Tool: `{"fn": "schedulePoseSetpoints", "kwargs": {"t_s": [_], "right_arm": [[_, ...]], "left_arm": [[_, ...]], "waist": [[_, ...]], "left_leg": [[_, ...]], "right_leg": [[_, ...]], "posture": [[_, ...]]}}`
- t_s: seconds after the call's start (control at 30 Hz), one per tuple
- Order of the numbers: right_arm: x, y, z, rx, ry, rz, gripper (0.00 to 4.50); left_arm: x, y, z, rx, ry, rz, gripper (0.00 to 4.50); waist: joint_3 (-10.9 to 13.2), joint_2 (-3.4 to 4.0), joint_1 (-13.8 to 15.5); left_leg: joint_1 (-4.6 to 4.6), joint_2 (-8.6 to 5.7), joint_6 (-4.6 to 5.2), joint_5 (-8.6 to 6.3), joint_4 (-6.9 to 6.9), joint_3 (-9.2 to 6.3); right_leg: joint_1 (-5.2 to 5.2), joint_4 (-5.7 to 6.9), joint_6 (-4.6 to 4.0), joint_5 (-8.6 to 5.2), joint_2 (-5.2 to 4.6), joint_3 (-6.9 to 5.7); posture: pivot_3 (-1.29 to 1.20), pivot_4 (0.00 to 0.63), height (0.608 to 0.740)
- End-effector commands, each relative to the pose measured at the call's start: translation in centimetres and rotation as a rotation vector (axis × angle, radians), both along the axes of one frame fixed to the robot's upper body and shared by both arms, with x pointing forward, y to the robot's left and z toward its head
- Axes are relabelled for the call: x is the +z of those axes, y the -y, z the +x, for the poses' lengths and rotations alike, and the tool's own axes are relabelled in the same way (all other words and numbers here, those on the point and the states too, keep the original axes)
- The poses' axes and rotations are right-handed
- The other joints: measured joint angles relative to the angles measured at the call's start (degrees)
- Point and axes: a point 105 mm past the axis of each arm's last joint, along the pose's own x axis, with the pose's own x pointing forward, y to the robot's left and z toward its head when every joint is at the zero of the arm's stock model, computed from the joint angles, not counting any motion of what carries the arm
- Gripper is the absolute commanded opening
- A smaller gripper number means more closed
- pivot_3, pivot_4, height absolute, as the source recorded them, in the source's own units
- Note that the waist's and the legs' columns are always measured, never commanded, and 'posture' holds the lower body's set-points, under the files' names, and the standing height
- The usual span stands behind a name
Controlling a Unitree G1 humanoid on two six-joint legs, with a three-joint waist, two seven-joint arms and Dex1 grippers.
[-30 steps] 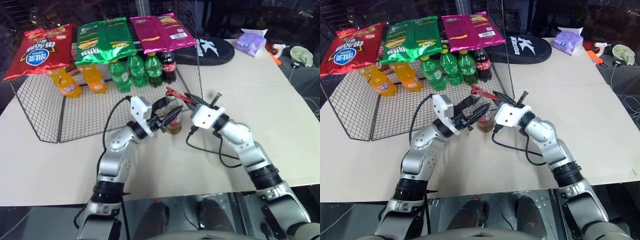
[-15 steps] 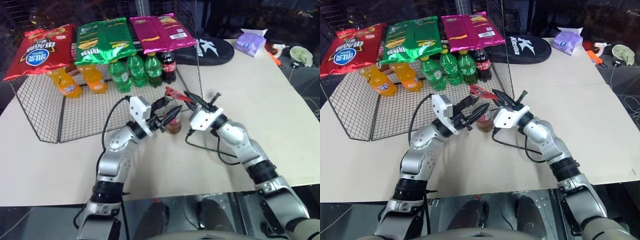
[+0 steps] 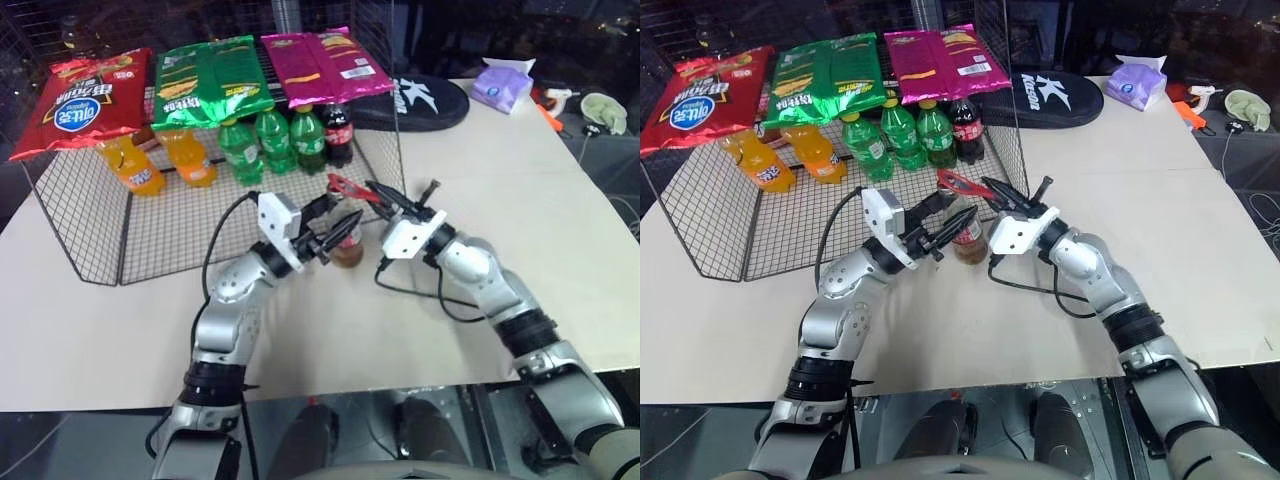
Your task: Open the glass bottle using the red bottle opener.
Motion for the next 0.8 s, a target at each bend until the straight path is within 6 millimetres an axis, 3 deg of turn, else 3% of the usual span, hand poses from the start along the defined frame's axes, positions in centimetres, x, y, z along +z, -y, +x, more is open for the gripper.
{"fn": "schedulePoseSetpoints", "kwargs": {"t_s": [0.03,0.3,0.5,0.8], "right_arm": [[-0.7,-1.5,-1.1,0.101,0.080,-0.175,0.00],[3.2,0.4,0.8,0.045,0.261,-0.262,0.00],[6.7,1.3,1.1,0.009,0.386,-0.244,0.00],[7.9,3.2,1.8,-0.069,0.357,-0.112,0.00]], "left_arm": [[0.5,1.2,-0.2,-0.034,0.015,-0.004,2.01],[0.4,1.3,-0.1,-0.033,0.012,-0.006,2.01],[0.3,1.2,-0.2,-0.028,0.008,-0.007,2.01],[0.2,1.1,-0.3,-0.024,0.007,-0.003,2.01]], "waist": [[0.00,0.00,0.01],[0.00,0.00,0.04],[0.00,0.00,-0.01],[0.00,0.00,-0.02]], "left_leg": [[0.00,0.00,0.00,0.00,0.00,0.00],[-0.01,0.00,0.00,0.00,-0.01,0.03],[-0.01,0.01,0.00,0.00,-0.01,0.05],[-0.03,0.02,0.00,0.00,-0.03,0.07]], "right_leg": [[0.00,0.00,0.00,0.00,0.00,0.00],[0.00,-0.02,0.00,0.00,0.00,0.02],[-0.01,-0.04,0.00,0.00,0.00,0.05],[-0.01,-0.08,0.00,0.00,0.00,0.06]], "posture": [[0.00,0.150,0.740],[0.00,0.150,0.740],[0.00,0.150,0.740],[0.00,0.150,0.740]]}}
